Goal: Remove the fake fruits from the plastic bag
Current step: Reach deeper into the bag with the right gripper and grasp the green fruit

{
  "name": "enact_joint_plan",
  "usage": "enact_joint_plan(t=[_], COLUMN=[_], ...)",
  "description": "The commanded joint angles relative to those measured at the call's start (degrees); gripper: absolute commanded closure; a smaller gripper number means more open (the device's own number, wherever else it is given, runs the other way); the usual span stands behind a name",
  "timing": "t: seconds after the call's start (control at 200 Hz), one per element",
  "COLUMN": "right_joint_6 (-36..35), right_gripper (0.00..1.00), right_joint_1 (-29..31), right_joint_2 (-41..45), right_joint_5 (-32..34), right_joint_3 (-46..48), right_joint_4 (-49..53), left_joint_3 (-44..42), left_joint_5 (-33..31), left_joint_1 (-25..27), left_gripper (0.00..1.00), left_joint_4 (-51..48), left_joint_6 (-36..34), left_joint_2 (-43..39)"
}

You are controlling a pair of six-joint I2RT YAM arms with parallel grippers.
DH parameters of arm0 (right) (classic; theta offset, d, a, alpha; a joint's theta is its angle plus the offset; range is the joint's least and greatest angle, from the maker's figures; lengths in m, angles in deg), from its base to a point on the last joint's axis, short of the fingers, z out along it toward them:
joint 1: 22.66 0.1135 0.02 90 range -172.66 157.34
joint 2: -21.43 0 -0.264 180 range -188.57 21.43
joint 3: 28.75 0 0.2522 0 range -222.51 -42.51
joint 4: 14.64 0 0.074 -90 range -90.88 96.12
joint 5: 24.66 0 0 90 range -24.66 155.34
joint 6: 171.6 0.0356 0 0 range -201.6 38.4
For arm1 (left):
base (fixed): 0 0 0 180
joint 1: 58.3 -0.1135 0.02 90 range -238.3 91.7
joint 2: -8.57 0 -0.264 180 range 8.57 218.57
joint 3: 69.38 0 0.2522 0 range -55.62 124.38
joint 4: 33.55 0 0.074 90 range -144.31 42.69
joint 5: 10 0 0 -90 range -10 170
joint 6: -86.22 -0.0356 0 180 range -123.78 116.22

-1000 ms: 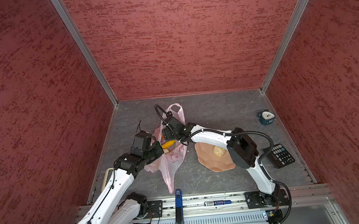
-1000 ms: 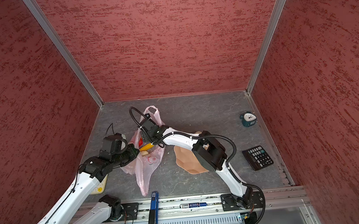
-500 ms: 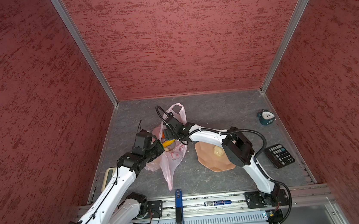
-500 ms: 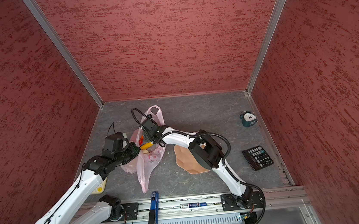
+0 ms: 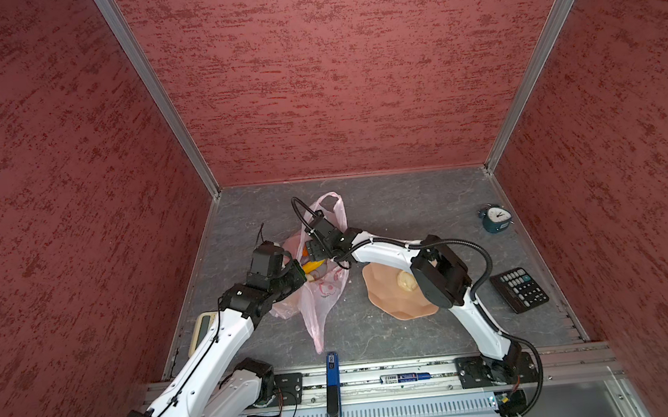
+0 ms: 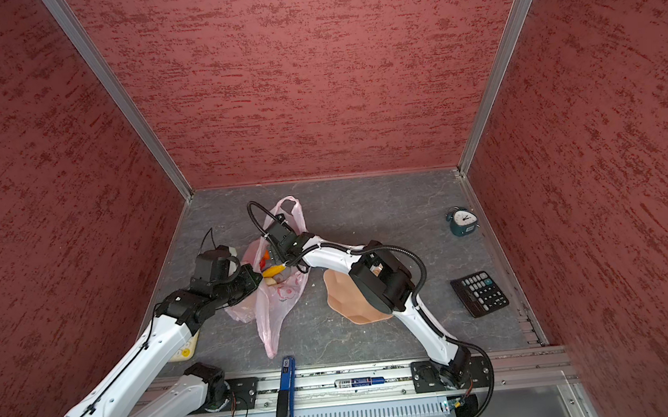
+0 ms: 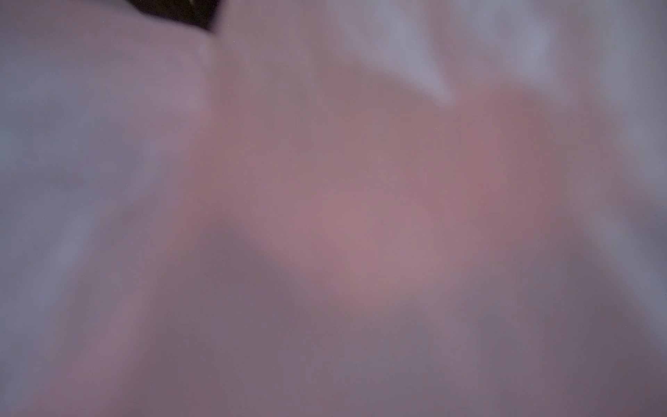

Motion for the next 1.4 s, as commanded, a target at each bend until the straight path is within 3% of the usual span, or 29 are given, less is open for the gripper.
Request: enact_joint_plan(t=[0.0, 0.341, 0.646, 0.741, 0.922, 1.187, 1.393], right_joint_6=[0.5, -1.2, -2.4, -2.9, -2.4, -2.3, -3.0], right_gripper=[0.26, 0.49, 0.56, 0.51, 0.51, 0.17, 0.13], right_joint_1=[-0.6, -0.7, -0.7, -0.7, -0.7, -0.8, -0.9], right_joint_2=[-1.0, 4.1, 11.0, 10.7, 7.8, 4.0, 0.4], right_joint_5=[-1.9, -5.0, -9.4, -8.5, -8.5, -5.7, -6.3], right_joint_3=[-0.8, 4.1, 10.5, 10.6, 7.4, 2.6, -1.9], right_joint_4=[-1.8, -4.9, -6.2, -6.3, -6.3, -5.2, -2.8], left_joint_3=[-1.0, -0.8, 0.5, 0.6, 0.2, -1.4, -2.3], left_joint_5=[0.2, 0.0, 0.7, 1.1, 1.6, 3.2, 3.7], left_joint_1=[-0.3, -1.0, -4.0, -4.5, -4.5, -4.5, -4.5], left_gripper=[1.0, 1.0, 1.0, 1.0, 1.0, 1.0, 1.0], left_joint_4=[1.0, 2.2, 3.4, 3.5, 2.8, 3.1, 2.8], left_joint_6=[-0.5, -0.6, -2.0, -2.2, -2.2, -1.3, -1.2], left_joint_2=[0.2, 1.5, 3.3, 3.3, 2.0, 0.3, -0.8])
